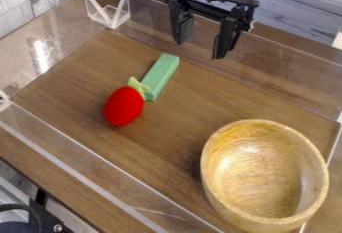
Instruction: Move the red object to the right side of the table
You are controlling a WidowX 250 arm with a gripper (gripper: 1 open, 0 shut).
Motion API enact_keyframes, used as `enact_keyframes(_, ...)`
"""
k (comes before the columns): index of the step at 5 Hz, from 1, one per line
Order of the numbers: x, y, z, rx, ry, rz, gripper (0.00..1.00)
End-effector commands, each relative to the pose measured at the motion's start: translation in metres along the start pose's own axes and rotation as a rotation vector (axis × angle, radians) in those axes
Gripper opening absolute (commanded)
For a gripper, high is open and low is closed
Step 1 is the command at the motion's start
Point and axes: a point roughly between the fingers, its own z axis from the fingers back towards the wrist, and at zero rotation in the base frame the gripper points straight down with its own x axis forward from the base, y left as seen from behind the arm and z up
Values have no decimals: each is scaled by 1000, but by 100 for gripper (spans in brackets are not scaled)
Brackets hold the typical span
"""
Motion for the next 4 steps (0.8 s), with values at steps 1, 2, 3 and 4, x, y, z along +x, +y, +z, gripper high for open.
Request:
enact_keyframes(1,-2,13,-20,2,24,-17,100)
enact_keyframes(2,-20,39,-42,3,11,-40,100)
enact_keyframes(3,-38,66,-30,11,-60,-73,100)
enact_keyframes(4,-45,88,-25,12,-86,-101,100)
